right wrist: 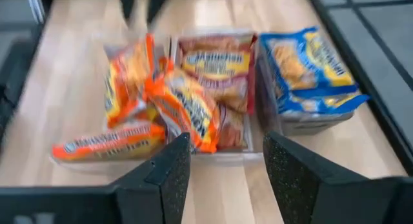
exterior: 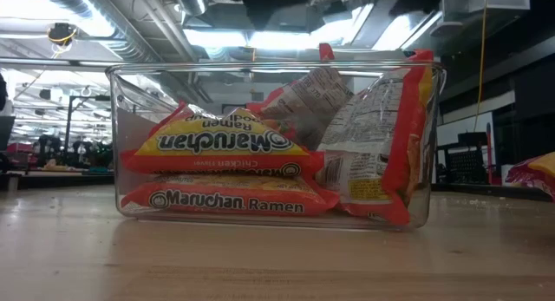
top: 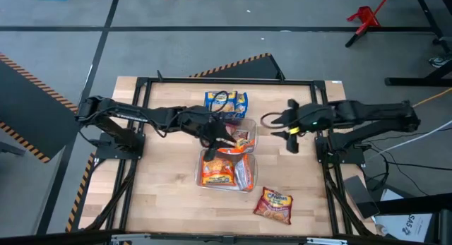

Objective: Sort Maruchan noodles
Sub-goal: Put the orange noodle pack into the bottom transparent bin

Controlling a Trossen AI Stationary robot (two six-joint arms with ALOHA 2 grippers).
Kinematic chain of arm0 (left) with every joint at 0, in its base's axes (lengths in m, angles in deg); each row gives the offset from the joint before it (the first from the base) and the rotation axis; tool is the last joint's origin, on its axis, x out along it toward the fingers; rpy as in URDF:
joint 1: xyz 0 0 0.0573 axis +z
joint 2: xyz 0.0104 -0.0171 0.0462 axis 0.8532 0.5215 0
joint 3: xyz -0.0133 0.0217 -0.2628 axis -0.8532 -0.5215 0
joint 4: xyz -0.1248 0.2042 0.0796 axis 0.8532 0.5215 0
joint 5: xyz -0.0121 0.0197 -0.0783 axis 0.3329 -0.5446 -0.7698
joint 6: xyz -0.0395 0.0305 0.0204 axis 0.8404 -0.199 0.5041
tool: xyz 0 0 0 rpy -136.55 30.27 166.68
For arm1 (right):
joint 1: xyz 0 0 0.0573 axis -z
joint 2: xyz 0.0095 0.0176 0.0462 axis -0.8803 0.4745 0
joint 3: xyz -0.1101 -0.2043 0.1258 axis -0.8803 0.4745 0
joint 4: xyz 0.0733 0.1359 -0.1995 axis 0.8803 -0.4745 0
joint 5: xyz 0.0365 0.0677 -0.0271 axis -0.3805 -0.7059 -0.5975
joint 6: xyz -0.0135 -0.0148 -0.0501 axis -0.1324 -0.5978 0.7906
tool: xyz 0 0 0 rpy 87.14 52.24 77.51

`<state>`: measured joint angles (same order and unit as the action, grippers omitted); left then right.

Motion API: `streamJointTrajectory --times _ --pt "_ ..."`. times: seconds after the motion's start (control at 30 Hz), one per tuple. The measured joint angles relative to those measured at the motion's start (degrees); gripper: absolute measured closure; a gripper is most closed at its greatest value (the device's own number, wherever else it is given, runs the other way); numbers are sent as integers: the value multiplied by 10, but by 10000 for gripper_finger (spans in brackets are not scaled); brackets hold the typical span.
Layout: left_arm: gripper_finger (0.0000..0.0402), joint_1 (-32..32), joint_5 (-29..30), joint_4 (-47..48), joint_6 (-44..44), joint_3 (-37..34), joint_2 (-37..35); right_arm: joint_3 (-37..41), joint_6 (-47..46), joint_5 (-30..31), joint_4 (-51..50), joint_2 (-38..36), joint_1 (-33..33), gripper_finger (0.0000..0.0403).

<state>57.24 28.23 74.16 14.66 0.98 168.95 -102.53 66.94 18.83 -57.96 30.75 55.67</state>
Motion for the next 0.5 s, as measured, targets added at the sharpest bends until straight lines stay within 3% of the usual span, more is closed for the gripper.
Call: streamJointTrajectory --times 0.27,0.5 --pt "211 -48 -20 28 -18 0 -21 2 61 -43 25 84 0 202" --pt "149 -76 103 79 -38 0 -3 2 95 -60 65 178 0 97"
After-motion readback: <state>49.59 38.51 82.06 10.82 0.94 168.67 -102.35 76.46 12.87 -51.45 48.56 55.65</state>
